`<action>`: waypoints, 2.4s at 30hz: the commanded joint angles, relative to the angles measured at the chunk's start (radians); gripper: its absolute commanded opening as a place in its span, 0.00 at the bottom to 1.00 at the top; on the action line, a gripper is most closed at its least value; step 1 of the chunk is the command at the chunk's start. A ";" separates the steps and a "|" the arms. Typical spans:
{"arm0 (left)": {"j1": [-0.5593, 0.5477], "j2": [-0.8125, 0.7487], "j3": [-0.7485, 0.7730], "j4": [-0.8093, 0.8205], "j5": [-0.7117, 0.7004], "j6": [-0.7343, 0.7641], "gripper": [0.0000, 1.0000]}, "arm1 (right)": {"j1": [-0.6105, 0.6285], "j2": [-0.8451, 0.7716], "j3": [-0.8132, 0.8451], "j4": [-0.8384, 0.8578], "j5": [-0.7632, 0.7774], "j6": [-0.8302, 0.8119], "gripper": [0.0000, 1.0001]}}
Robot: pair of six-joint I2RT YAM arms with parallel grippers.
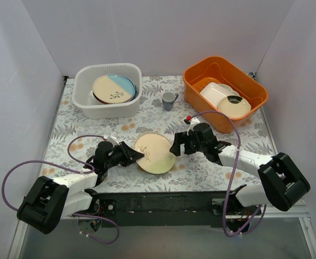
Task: Place the plates into the plastic bin on the countertop
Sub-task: Pick up the plate at the center of the board, then place the plate in the plastic bin.
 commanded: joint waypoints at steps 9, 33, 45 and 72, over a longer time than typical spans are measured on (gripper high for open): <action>0.005 -0.072 0.129 -0.177 -0.125 0.107 0.00 | 0.002 -0.099 -0.014 -0.031 0.039 -0.023 0.98; 0.005 -0.098 0.356 -0.263 -0.111 0.161 0.00 | 0.002 -0.204 -0.045 -0.094 0.079 -0.008 0.98; 0.006 -0.013 0.532 -0.267 -0.090 0.196 0.00 | 0.002 -0.234 -0.071 -0.099 0.080 0.006 0.98; 0.183 0.157 0.802 -0.237 0.017 0.190 0.00 | 0.002 -0.191 -0.059 -0.100 0.079 0.001 0.98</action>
